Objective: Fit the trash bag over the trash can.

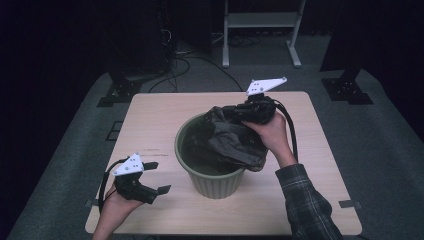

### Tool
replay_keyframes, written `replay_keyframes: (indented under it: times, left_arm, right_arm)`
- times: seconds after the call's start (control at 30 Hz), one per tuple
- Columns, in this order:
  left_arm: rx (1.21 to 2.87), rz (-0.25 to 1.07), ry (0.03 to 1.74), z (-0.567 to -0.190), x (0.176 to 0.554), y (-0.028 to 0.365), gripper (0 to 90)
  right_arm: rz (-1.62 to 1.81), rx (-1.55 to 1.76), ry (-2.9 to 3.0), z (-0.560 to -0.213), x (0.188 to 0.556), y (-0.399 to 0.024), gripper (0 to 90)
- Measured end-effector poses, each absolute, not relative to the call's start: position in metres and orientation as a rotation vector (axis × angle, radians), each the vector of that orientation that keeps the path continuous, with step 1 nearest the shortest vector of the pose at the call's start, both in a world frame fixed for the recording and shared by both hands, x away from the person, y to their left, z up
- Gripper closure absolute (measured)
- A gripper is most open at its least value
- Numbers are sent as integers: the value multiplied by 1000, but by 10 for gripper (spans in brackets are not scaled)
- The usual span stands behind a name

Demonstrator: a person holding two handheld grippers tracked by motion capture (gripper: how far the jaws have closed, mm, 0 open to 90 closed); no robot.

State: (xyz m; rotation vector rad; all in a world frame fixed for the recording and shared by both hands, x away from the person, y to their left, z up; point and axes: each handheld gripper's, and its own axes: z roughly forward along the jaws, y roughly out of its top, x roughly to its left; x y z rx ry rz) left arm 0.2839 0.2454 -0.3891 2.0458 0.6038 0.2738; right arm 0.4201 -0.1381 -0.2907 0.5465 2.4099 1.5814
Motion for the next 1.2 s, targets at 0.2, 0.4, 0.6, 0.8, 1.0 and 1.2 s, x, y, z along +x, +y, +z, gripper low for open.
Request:
replay_keyframes:
  times: [0.2,0.4,0.6,0.8,1.0,1.2]
  left_arm:
    - [1987,271,522,-353,284,242,225]
    - [1965,245,420,-320,287,231,368]
    - [1959,271,350,-293,295,214,407]
    - [1992,285,278,-277,305,184,393]
    - [2026,266,239,-276,316,159,392]
    - [2069,245,234,-282,325,142,398]
  right_arm:
    - [1576,542,2416,-289,420,-136,898]
    - [1570,537,2425,-289,420,-134,898]
    - [1573,537,2429,-289,420,-132,898]
    - [1571,541,2435,-287,421,-130,898]
    - [1569,541,2439,-288,422,-129,898]
    - [1571,547,2434,-288,424,-131,898]
